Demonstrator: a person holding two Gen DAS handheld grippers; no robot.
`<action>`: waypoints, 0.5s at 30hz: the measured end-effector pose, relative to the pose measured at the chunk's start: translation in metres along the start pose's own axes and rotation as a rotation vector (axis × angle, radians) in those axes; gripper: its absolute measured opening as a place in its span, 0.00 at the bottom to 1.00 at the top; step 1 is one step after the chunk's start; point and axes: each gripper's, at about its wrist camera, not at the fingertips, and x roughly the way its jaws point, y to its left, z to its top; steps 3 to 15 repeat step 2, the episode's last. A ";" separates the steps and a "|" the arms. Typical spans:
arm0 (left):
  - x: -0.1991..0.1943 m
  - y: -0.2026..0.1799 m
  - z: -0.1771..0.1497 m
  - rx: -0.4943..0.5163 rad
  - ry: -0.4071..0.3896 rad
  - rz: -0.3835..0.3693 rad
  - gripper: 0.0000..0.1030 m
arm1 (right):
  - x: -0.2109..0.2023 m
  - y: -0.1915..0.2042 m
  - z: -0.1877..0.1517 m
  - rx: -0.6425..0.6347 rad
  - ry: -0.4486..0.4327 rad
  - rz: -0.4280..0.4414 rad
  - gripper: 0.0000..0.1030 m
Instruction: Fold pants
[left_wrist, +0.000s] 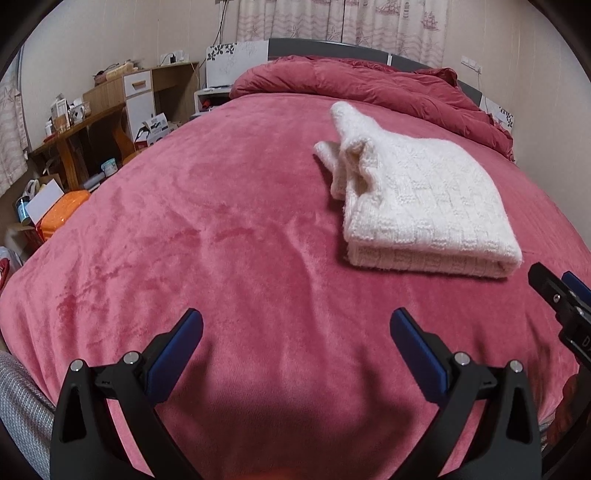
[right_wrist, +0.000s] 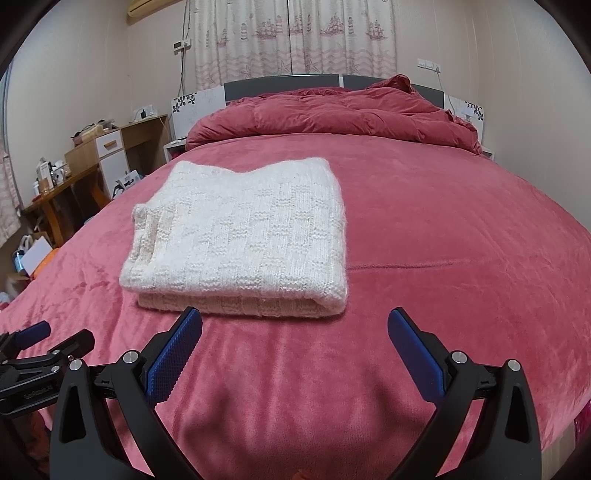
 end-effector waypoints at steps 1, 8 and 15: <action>0.001 0.001 0.000 -0.002 0.006 -0.001 0.98 | 0.000 0.000 0.000 0.002 0.001 -0.001 0.97; 0.003 0.002 0.000 -0.005 0.011 0.001 0.98 | 0.001 -0.001 0.000 0.003 0.002 -0.001 0.97; 0.003 0.002 0.000 -0.005 0.011 0.001 0.98 | 0.001 -0.001 0.000 0.003 0.002 -0.001 0.97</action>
